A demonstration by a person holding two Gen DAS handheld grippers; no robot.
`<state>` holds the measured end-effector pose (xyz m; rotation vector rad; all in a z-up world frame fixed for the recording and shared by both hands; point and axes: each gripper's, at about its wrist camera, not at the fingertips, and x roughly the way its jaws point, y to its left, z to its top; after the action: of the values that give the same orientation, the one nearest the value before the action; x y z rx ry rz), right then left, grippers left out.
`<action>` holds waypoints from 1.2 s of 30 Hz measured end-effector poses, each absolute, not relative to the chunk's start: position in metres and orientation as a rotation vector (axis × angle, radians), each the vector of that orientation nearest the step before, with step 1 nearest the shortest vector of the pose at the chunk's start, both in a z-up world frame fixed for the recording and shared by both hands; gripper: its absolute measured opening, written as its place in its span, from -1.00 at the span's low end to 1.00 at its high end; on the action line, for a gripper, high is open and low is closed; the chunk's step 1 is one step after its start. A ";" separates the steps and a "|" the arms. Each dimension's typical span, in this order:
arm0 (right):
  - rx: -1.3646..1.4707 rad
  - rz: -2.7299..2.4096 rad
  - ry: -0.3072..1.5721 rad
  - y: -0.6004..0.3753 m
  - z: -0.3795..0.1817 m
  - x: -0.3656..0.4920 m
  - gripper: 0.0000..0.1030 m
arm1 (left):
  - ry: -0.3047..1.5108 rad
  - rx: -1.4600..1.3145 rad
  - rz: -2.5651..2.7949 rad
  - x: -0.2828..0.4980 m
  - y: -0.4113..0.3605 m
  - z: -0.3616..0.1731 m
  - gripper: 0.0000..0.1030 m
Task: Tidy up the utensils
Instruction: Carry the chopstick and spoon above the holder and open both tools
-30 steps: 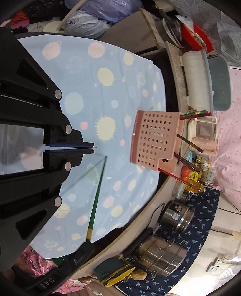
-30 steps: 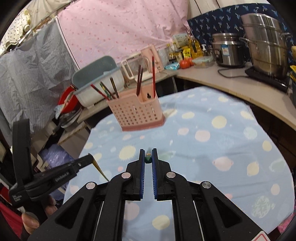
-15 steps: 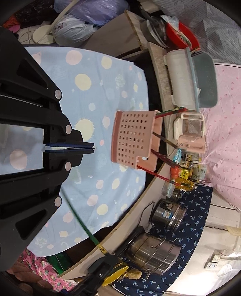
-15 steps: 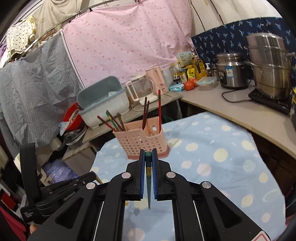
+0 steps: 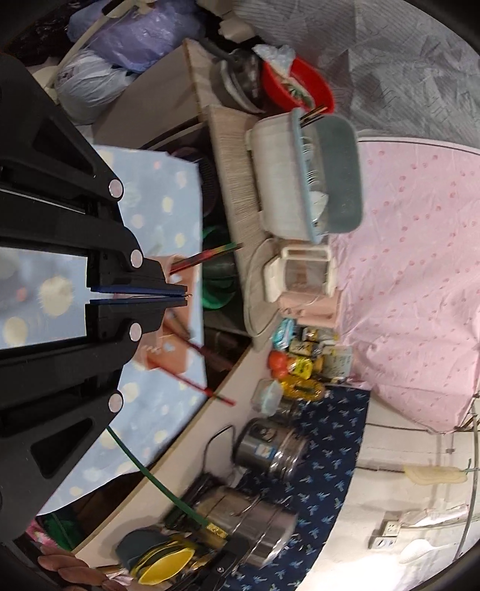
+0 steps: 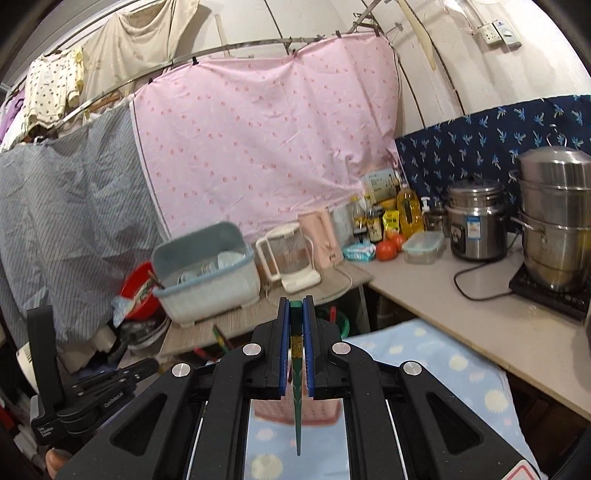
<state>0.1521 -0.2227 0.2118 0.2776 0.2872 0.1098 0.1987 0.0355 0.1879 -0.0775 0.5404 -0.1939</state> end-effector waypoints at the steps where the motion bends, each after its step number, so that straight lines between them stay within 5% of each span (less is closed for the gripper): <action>1: 0.277 0.105 0.278 -0.223 0.215 0.161 -0.87 | 0.529 -0.076 -0.189 0.206 0.037 0.194 -0.99; 9: 0.278 0.085 0.275 -0.213 0.217 0.236 -0.87 | 0.500 -0.063 -0.150 0.271 0.040 0.209 -0.99; 22: 0.259 0.106 0.440 -0.189 0.146 0.304 -0.85 | 0.623 -0.053 -0.163 0.332 0.026 0.148 -0.95; 25: 0.249 0.105 0.443 -0.187 0.142 0.301 -0.76 | 0.624 -0.066 -0.148 0.330 0.028 0.144 -0.64; 27: 0.241 0.110 0.443 -0.186 0.142 0.294 -0.73 | 0.619 -0.078 -0.138 0.325 0.030 0.143 -0.21; 36: 0.236 0.124 0.479 -0.181 0.135 0.241 -0.51 | 0.644 -0.065 -0.142 0.277 0.028 0.140 -0.21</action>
<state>0.2409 -0.1806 0.1349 0.2362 0.4790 0.1240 0.2766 0.0278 0.1397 -0.0647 0.6444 -0.1418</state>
